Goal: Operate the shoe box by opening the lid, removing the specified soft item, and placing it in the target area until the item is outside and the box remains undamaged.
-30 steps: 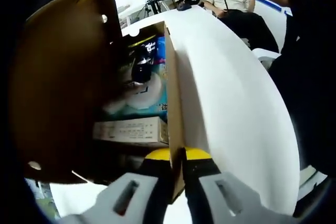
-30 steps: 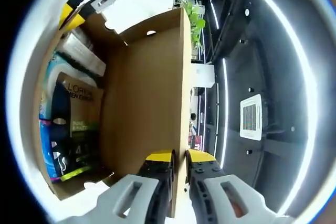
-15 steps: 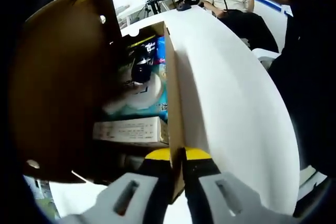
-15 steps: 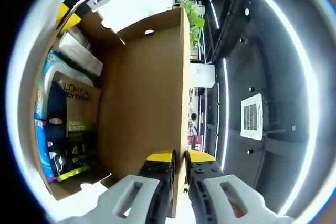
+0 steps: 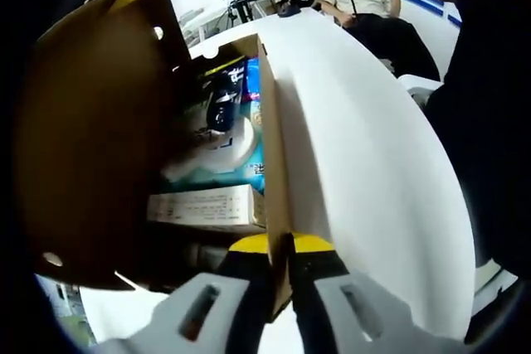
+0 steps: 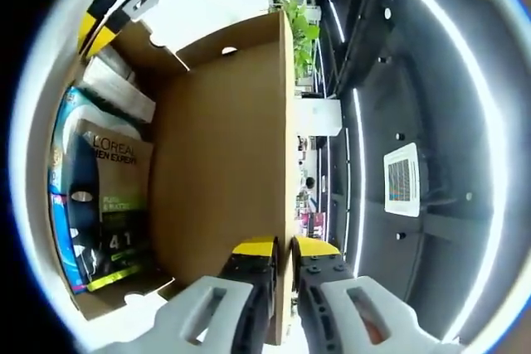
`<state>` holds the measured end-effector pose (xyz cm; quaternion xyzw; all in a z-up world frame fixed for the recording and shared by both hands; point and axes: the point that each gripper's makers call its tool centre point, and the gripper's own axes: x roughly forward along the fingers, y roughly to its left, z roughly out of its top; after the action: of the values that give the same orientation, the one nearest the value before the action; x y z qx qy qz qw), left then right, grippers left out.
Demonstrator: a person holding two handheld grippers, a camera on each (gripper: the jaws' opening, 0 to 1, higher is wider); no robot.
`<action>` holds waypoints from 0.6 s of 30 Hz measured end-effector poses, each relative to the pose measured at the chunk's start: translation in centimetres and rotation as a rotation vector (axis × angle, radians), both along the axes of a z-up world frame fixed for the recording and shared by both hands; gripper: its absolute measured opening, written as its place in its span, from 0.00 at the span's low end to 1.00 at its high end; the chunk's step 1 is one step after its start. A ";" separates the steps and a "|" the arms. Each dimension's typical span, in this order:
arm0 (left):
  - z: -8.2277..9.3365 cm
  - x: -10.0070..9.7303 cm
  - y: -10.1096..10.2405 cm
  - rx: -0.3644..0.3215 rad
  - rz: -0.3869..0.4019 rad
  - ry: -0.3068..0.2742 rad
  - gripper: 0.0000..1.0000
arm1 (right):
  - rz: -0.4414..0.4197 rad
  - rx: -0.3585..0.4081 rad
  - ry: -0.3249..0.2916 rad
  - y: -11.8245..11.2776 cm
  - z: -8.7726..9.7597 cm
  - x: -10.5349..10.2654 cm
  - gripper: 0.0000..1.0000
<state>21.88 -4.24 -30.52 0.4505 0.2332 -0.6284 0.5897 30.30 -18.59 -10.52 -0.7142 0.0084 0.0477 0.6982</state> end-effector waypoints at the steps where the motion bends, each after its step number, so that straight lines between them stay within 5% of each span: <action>1: 0.0 0.0 0.0 0.000 0.001 0.001 0.06 | 0.000 0.000 -0.001 0.0 0.0 0.0 0.05; 18: -0.2 -0.6 0.6 -0.011 0.001 0.014 0.05 | 0.002 -0.001 -0.007 0.0 0.2 0.9 0.04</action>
<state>21.24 -3.64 -30.74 0.4427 0.2343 -0.6325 0.5908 31.15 -18.62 -10.31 -0.7149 0.0052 0.0459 0.6977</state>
